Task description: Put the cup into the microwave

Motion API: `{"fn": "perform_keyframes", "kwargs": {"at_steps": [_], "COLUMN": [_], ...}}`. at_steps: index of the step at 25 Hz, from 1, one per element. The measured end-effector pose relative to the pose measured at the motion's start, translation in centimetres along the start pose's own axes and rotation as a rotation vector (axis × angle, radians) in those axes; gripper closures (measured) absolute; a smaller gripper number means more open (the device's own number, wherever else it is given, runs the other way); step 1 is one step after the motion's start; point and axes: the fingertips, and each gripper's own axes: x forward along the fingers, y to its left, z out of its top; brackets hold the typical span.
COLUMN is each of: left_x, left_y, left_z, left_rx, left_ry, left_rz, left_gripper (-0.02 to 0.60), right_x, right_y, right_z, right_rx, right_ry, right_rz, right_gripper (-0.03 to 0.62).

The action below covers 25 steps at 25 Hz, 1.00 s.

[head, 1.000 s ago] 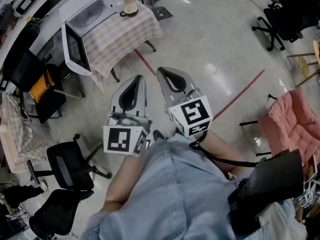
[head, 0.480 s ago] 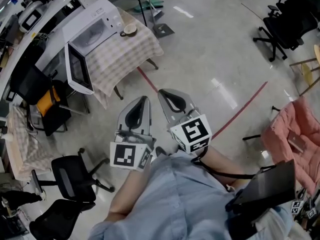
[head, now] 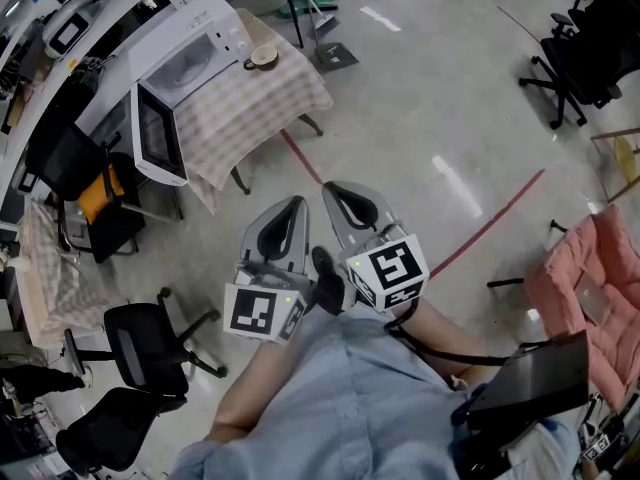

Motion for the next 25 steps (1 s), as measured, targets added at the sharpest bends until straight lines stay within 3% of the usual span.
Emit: {"fn": "perform_keyframes", "kwargs": {"at_steps": [7, 25], "left_x": [2.9, 13.7], "left_y": [2.3, 16.9], "left_z": [-1.0, 1.6], "left_rx": [-0.026, -0.062], "left_ry": [-0.007, -0.074], "left_rz": [-0.013, -0.014], "left_gripper": [0.577, 0.577], "right_x": [2.9, 19.7], "right_y": [-2.0, -6.8], "right_z": [-1.0, 2.1], "right_rx": [-0.003, -0.052], "right_ry": [0.031, 0.052], "right_rz": [-0.007, 0.001], "right_gripper": [0.594, 0.594]}}
